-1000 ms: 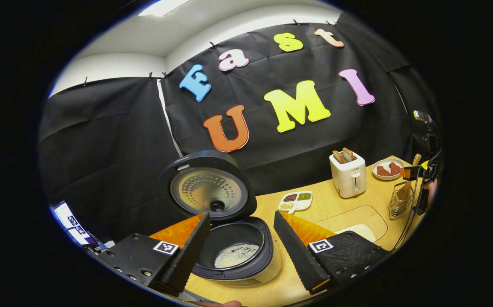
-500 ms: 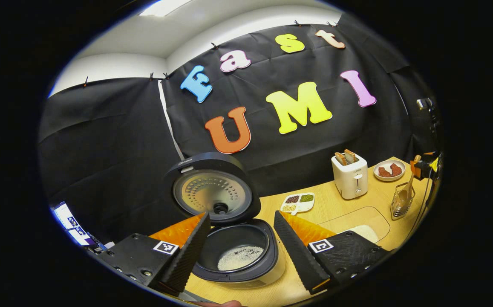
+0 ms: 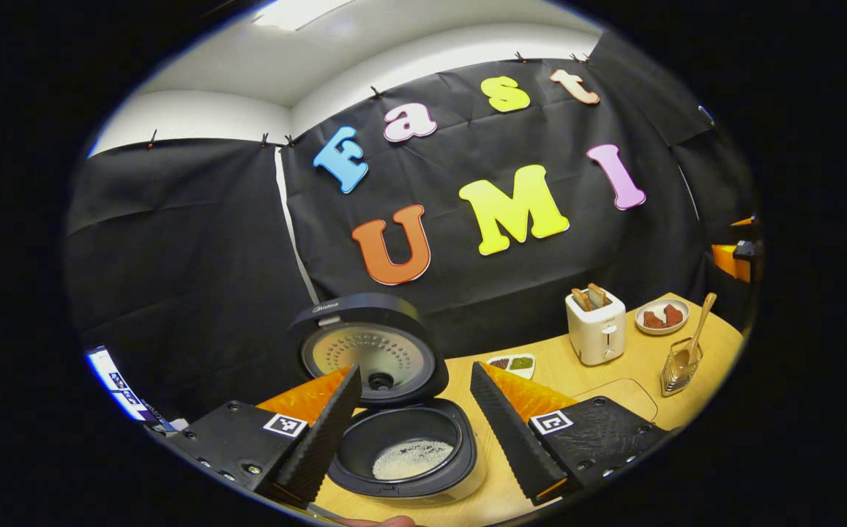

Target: Close the left gripper, press the button to open the rice cooker; take a wooden spoon from the chopstick holder with the right hand, scoop a spoonful of rice and pour it into the rice cooker, then put the wooden spoon back into the chopstick holder.

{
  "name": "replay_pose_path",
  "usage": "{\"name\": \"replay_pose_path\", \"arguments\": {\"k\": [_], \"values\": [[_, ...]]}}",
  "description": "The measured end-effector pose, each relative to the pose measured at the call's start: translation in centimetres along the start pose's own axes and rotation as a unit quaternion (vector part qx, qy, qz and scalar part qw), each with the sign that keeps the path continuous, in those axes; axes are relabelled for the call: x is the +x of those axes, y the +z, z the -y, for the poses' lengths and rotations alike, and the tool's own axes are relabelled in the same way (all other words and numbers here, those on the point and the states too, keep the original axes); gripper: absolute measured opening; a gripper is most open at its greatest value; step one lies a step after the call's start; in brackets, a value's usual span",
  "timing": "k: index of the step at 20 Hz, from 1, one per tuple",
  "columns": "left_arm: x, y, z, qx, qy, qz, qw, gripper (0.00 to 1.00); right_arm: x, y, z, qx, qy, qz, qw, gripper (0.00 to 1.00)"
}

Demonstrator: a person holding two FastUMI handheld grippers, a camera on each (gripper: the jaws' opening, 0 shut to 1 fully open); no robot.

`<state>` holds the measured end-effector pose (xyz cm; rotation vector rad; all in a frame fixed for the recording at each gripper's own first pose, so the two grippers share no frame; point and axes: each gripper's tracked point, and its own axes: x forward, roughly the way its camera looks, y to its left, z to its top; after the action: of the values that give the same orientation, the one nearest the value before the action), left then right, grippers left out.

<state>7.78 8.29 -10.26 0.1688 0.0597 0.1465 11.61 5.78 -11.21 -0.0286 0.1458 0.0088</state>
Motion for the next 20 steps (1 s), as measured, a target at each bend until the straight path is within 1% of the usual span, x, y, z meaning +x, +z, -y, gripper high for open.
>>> {"name": "replay_pose_path", "arguments": {"k": [1,2,4,7,10,12,13,15,17,18,20], "values": [[0.6,1.0,-0.5,0.002,0.001,0.004,1.000,0.95,-0.7,0.1,-0.6,0.010,0.009,-0.007,1.000,1.00],[1.4,2.6,-1.5,0.005,0.011,0.016,1.000,0.95,-1.4,0.4,-1.1,0.010,0.015,-0.009,1.000,1.00],[3.9,5.3,-2.6,0.007,0.010,0.029,1.000,0.95,-2.1,0.6,-1.7,0.006,0.021,-0.017,1.000,1.00],[8.4,7.0,-5.0,-0.009,0.009,0.002,1.000,0.95,-3.1,0.2,-3.0,0.015,0.038,-0.037,0.999,1.00],[12.5,7.7,-8.1,-0.046,0.020,-0.029,0.998,0.95,-3.4,0.3,-3.7,0.017,0.045,-0.048,0.998,1.00],[14.3,5.6,-8.6,-0.084,0.007,-0.090,0.992,0.95,-3.5,0.2,-3.8,0.013,0.046,-0.055,0.997,1.00],[14.9,4.8,-8.8,-0.105,0.006,-0.108,0.989,0.96,-3.6,0.4,-4.0,0.014,0.049,-0.056,0.997,1.00],[16.2,2.9,-9.5,-0.126,0.005,-0.152,0.980,0.96,-3.6,0.3,-4.1,0.014,0.050,-0.059,0.997,1.00],[16.5,1.1,-9.7,-0.125,0.009,-0.183,0.975,0.96,-3.7,0.1,-4.4,0.017,0.055,-0.065,0.996,1.00],[16.6,0.7,-10.0,-0.122,0.014,-0.187,0.975,0.96,-3.7,0.1,-4.6,0.018,0.058,-0.066,0.996,1.00],[16.1,0.1,-9.9,-0.112,0.011,-0.190,0.975,0.96,-3.5,-0.1,-4.6,0.020,0.060,-0.072,0.995,1.00]]}}
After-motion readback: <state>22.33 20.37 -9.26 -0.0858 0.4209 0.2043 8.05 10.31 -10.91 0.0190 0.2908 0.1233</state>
